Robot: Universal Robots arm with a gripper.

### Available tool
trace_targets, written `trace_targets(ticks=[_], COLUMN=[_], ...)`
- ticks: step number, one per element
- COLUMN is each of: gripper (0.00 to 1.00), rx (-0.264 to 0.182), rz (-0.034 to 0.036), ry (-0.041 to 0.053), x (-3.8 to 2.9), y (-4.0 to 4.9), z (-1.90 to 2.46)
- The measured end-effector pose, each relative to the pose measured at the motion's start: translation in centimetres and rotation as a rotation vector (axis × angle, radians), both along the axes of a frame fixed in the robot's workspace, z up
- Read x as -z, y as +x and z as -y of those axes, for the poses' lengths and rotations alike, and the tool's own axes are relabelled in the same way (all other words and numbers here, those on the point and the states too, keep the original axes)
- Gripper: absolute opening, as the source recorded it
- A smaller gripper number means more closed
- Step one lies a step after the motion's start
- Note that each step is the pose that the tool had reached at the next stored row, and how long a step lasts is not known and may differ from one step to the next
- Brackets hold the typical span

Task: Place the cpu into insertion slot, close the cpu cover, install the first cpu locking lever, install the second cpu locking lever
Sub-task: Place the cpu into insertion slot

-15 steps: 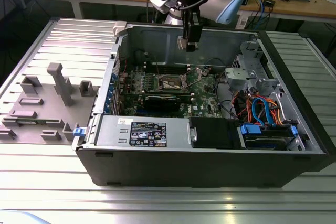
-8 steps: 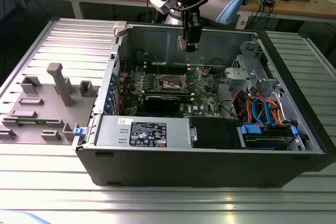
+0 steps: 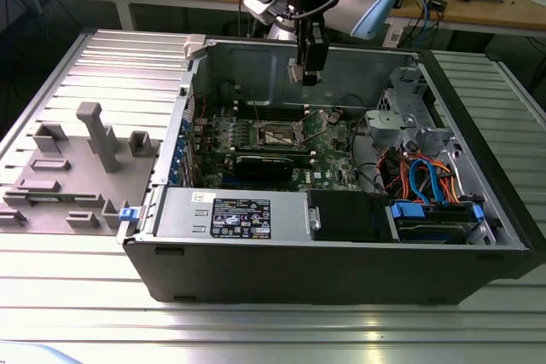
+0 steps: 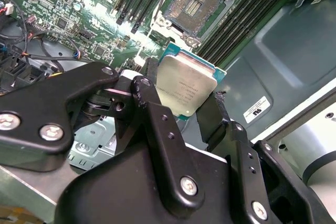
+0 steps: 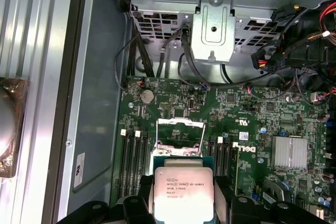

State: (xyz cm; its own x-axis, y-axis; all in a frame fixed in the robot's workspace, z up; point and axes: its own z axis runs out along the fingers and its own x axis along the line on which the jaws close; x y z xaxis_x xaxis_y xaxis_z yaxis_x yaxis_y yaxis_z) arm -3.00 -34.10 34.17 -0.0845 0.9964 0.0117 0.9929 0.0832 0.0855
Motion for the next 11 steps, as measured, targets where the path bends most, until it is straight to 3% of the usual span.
trace_targets(ticks=[11], gripper=[0.54], rx=[0.000], rz=[0.0000], ry=[-0.0006], x=[0.40], y=[0.00], z=[0.00])
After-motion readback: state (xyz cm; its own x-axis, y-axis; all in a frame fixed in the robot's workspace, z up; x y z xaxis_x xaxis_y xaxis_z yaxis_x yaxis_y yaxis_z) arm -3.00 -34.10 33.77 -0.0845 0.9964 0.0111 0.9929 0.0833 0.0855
